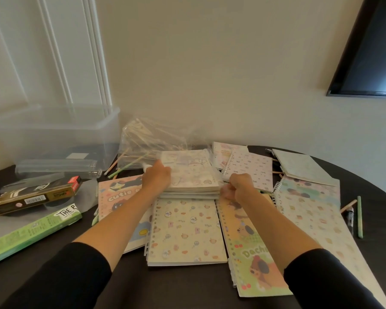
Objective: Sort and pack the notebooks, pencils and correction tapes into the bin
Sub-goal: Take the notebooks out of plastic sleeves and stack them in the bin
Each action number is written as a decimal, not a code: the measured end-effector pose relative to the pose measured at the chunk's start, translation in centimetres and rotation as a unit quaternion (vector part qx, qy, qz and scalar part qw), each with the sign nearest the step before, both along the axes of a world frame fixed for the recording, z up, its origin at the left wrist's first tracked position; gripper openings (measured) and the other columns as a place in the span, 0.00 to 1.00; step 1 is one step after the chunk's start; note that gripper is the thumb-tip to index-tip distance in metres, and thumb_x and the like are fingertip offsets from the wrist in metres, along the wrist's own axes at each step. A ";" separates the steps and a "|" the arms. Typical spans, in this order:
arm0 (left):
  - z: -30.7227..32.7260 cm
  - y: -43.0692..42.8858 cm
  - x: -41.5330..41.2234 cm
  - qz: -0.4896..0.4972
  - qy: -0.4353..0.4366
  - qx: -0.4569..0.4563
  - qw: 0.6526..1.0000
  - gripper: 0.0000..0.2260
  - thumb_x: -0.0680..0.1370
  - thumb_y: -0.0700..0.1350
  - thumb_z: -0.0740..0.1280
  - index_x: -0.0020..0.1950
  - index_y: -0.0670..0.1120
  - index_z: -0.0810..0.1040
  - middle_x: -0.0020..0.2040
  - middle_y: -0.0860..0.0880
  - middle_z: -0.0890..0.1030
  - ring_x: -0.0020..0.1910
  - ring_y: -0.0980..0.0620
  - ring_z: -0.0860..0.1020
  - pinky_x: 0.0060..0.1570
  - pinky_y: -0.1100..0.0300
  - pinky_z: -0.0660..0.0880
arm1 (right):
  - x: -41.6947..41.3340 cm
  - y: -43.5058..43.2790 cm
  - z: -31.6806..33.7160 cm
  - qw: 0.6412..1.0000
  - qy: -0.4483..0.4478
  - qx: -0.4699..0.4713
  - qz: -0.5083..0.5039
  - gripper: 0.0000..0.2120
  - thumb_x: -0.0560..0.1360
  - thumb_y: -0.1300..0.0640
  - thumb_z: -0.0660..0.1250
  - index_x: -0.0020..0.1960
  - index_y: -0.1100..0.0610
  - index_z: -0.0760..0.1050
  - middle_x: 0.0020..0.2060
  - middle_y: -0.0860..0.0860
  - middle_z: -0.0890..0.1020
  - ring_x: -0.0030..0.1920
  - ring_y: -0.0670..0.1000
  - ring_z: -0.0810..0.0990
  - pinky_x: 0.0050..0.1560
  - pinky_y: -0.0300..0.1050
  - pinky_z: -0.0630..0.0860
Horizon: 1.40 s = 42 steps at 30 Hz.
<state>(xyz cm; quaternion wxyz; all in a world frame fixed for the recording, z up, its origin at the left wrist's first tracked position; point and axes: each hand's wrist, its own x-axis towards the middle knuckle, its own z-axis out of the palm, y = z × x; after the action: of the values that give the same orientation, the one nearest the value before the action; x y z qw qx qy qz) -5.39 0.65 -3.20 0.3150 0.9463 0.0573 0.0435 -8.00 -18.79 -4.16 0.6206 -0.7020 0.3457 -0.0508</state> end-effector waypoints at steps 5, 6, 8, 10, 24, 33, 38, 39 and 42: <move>0.7 0.1 1.6 0.010 0.035 -0.060 0.998 0.26 0.75 0.53 0.66 0.66 0.39 0.66 0.64 0.40 0.73 0.61 0.41 0.72 0.55 0.52 0.70 | 0.2 -0.5 1.1 0.997 -0.015 0.078 -0.004 0.07 0.77 0.69 0.54 0.42 0.66 0.67 0.31 0.60 0.73 0.29 0.56 0.75 0.26 0.48 0.75; 1.0 0.2 2.1 0.022 0.044 -0.104 0.993 0.28 0.74 0.50 0.69 0.67 0.38 0.65 0.64 0.40 0.72 0.61 0.41 0.72 0.56 0.51 0.70 | 0.2 -0.5 1.5 0.994 -0.017 0.111 -0.004 0.05 0.77 0.69 0.54 0.45 0.66 0.67 0.33 0.61 0.74 0.31 0.58 0.76 0.26 0.51 0.76; 1.9 0.5 2.7 0.039 0.066 -0.222 0.972 0.33 0.72 0.45 0.73 0.70 0.36 0.60 0.65 0.38 0.70 0.62 0.40 0.72 0.59 0.51 0.72 | 0.0 -0.6 2.4 0.989 -0.023 0.146 0.000 0.05 0.78 0.69 0.54 0.51 0.66 0.67 0.35 0.63 0.76 0.30 0.58 0.78 0.21 0.49 0.76; 2.6 0.6 3.2 0.026 0.092 -0.291 0.952 0.29 0.72 0.43 0.72 0.67 0.35 0.63 0.60 0.38 0.74 0.55 0.42 0.76 0.54 0.51 0.75 | -0.2 -0.7 3.1 0.986 -0.035 0.165 0.010 0.09 0.79 0.68 0.53 0.58 0.67 0.66 0.39 0.63 0.79 0.27 0.58 0.79 0.22 0.47 0.77; 2.2 -0.2 2.8 0.022 0.172 -0.472 0.864 0.06 0.78 0.40 0.63 0.53 0.40 0.70 0.35 0.43 0.76 0.16 0.52 0.75 0.15 0.62 0.71 | -0.8 -0.9 0.7 0.931 -0.062 0.358 0.030 0.14 0.77 0.68 0.51 0.34 0.59 0.64 0.23 0.53 0.65 0.24 0.46 0.57 0.30 0.37 0.56; 2.6 -0.9 2.2 0.044 0.168 -0.518 0.837 0.08 0.79 0.41 0.61 0.42 0.40 0.68 0.37 0.42 0.74 0.33 0.47 0.74 0.41 0.52 0.75 | -2.4 0.4 1.5 0.908 -0.120 0.400 -0.026 0.16 0.75 0.58 0.57 0.61 0.63 0.69 0.56 0.63 0.74 0.55 0.57 0.76 0.54 0.48 0.76; 1.8 -2.6 1.3 0.037 0.131 -0.513 0.847 0.04 0.80 0.41 0.59 0.49 0.41 0.69 0.39 0.45 0.74 0.32 0.50 0.73 0.24 0.61 0.73 | -3.2 1.8 1.1 0.860 -0.186 0.474 0.028 0.29 0.74 0.40 0.60 0.65 0.60 0.69 0.59 0.59 0.75 0.60 0.57 0.74 0.57 0.50 0.74; 1.6 -2.9 1.0 0.038 0.125 -0.506 0.852 0.04 0.80 0.41 0.59 0.47 0.41 0.69 0.40 0.45 0.74 0.32 0.50 0.72 0.26 0.60 0.71 | -3.1 2.3 1.2 0.865 -0.189 0.462 0.036 0.28 0.74 0.40 0.61 0.65 0.58 0.70 0.60 0.58 0.75 0.60 0.57 0.74 0.58 0.51 0.73; 1.5 -3.8 0.1 0.036 0.084 -0.441 0.893 0.07 0.79 0.44 0.57 0.47 0.41 0.69 0.38 0.46 0.69 0.31 0.51 0.66 0.30 0.59 0.63 | -3.2 3.3 1.7 0.871 -0.189 0.454 0.018 0.21 0.73 0.49 0.69 0.61 0.58 0.69 0.55 0.58 0.76 0.57 0.58 0.74 0.54 0.54 0.74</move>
<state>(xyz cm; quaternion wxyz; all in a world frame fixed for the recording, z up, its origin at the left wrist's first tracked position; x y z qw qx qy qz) -5.32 -3.19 -1.72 0.6922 0.7075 0.1314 -0.0547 -11.24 -15.47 -2.47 0.9249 -0.3263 0.1948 -0.0090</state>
